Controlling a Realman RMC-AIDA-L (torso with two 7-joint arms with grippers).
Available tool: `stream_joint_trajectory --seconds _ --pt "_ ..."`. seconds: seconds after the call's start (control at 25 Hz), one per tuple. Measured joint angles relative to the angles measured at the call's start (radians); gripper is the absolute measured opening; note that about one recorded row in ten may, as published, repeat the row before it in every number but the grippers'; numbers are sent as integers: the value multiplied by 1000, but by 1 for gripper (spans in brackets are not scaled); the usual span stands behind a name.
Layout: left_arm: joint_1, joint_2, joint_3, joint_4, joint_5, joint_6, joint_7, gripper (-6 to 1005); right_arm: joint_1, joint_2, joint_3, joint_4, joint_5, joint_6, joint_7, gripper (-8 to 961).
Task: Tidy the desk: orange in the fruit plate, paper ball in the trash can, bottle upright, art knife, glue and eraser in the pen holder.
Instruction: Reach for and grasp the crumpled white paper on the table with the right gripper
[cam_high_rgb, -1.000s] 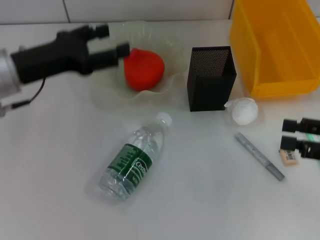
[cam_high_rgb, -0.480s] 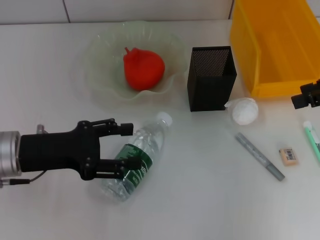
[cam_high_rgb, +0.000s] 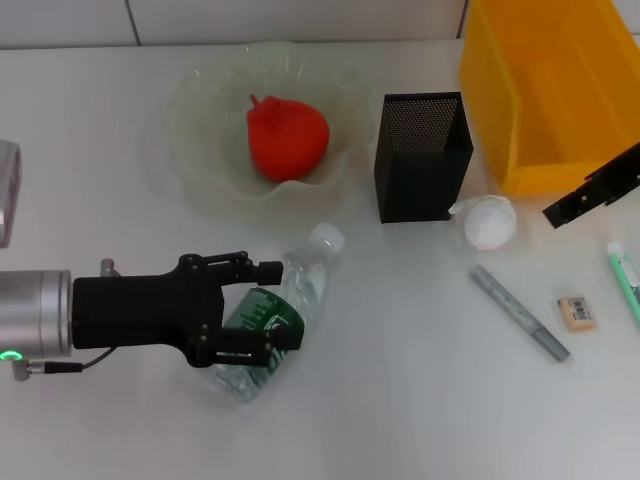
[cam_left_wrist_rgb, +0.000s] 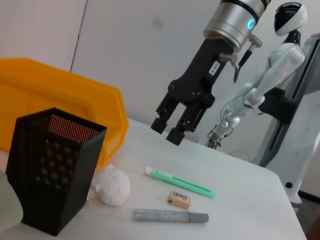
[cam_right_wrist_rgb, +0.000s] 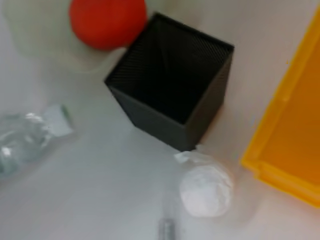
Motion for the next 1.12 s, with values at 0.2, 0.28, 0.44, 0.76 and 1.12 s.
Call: stream_joint_trajectory --seconds 0.2,0.28,0.44,0.76,1.12 --pt "-8 -1 -1 -12 24 -8 4 842 -73 -2 -170 25 13 149 141 671" --pt "-8 0 -2 -15 27 -12 6 842 -84 -1 -183 25 23 167 152 671" --pt "-16 0 0 -24 35 -33 10 841 -125 -1 -259 43 88 254 194 671" --pt "-37 0 0 -27 62 -35 10 840 -148 0 -349 91 101 378 236 672" --pt "-52 -2 1 -44 66 -39 5 838 -121 -3 -366 173 104 472 235 671"
